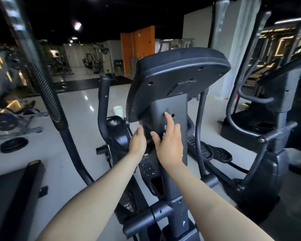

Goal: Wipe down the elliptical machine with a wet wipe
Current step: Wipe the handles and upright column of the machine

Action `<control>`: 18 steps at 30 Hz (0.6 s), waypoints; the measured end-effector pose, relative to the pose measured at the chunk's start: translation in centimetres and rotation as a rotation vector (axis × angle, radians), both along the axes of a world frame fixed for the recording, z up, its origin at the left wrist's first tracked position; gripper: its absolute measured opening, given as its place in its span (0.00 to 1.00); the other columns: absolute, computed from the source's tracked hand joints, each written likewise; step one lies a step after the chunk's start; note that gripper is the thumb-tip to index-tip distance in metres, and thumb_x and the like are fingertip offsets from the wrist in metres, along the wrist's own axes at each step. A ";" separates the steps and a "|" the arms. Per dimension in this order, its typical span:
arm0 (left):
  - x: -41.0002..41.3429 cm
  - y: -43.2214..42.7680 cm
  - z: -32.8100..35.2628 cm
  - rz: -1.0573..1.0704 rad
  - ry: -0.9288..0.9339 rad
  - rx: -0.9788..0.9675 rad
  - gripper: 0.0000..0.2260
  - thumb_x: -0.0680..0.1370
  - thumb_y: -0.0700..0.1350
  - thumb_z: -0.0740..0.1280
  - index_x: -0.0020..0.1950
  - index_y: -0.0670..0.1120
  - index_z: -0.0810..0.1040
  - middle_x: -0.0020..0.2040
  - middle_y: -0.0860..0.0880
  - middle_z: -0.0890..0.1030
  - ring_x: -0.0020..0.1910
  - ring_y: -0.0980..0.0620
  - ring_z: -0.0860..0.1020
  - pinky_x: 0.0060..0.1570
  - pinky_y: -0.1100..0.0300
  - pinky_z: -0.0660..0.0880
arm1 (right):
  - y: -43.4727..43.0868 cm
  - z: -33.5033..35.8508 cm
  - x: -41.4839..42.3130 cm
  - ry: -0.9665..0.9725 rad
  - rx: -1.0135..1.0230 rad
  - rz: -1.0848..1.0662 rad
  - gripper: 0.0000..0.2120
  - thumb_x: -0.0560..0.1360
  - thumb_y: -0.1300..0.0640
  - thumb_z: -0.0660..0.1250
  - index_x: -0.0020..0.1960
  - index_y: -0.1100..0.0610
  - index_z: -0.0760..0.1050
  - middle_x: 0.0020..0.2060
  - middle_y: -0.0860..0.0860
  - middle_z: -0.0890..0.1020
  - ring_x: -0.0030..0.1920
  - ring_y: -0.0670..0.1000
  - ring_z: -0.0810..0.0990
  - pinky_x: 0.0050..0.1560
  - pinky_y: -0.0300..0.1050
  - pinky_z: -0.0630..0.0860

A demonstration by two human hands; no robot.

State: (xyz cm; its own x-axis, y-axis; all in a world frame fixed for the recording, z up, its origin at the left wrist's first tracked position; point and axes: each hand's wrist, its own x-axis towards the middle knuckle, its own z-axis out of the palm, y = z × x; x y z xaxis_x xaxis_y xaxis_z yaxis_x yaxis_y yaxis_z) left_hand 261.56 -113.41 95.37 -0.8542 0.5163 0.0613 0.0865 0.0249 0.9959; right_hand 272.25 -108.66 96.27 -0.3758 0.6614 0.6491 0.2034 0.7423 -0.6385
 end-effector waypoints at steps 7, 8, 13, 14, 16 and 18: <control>3.4 -2.9 0.7 -0.102 0.153 0.019 0.22 0.87 0.53 0.52 0.82 0.52 0.60 0.78 0.62 0.62 0.76 0.67 0.59 0.73 0.68 0.51 | -0.3 0.1 0.3 0.027 -0.080 0.040 0.33 0.80 0.50 0.69 0.80 0.44 0.58 0.56 0.49 0.70 0.50 0.48 0.76 0.46 0.45 0.77; 3.8 -3.2 0.7 -0.126 0.206 0.042 0.22 0.88 0.53 0.52 0.83 0.55 0.57 0.77 0.67 0.60 0.74 0.72 0.58 0.73 0.69 0.51 | -0.4 0.1 0.4 0.037 -0.096 0.049 0.33 0.80 0.50 0.70 0.79 0.44 0.58 0.56 0.49 0.70 0.50 0.47 0.75 0.46 0.44 0.75; 4.6 -2.8 2.2 -0.222 0.457 0.077 0.25 0.88 0.47 0.51 0.84 0.55 0.47 0.81 0.66 0.48 0.74 0.77 0.49 0.69 0.80 0.47 | 0.0 0.5 1.1 0.079 -0.177 0.162 0.33 0.79 0.55 0.70 0.77 0.42 0.59 0.54 0.47 0.70 0.48 0.42 0.74 0.50 0.38 0.72; 4.6 -2.9 2.0 -0.223 0.486 0.071 0.25 0.88 0.46 0.51 0.84 0.54 0.46 0.82 0.65 0.47 0.76 0.75 0.48 0.70 0.78 0.46 | 0.1 0.5 1.4 0.073 -0.190 0.174 0.32 0.79 0.56 0.70 0.77 0.42 0.59 0.54 0.47 0.70 0.48 0.41 0.74 0.50 0.37 0.72; 4.7 -3.1 0.4 -0.235 0.524 0.054 0.25 0.88 0.46 0.50 0.84 0.52 0.46 0.82 0.63 0.45 0.77 0.72 0.47 0.73 0.75 0.46 | -0.1 0.3 1.7 0.061 -0.195 0.196 0.32 0.79 0.58 0.68 0.77 0.41 0.59 0.53 0.46 0.69 0.47 0.39 0.73 0.48 0.35 0.71; 4.9 -3.5 -2.0 -0.256 0.507 0.025 0.25 0.88 0.47 0.50 0.84 0.52 0.46 0.81 0.65 0.46 0.77 0.74 0.47 0.74 0.73 0.46 | -0.3 -0.3 1.8 0.041 -0.184 0.203 0.34 0.78 0.62 0.67 0.77 0.41 0.59 0.53 0.46 0.68 0.48 0.38 0.72 0.47 0.33 0.70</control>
State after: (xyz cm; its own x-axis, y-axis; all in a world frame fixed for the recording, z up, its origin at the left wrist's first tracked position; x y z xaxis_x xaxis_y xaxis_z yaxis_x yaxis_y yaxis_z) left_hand 266.43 -116.95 93.40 -0.5626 0.6959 0.4464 0.5546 -0.0828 0.8280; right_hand 274.09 -108.93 96.01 -0.4886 0.6835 0.5423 0.0330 0.6356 -0.7713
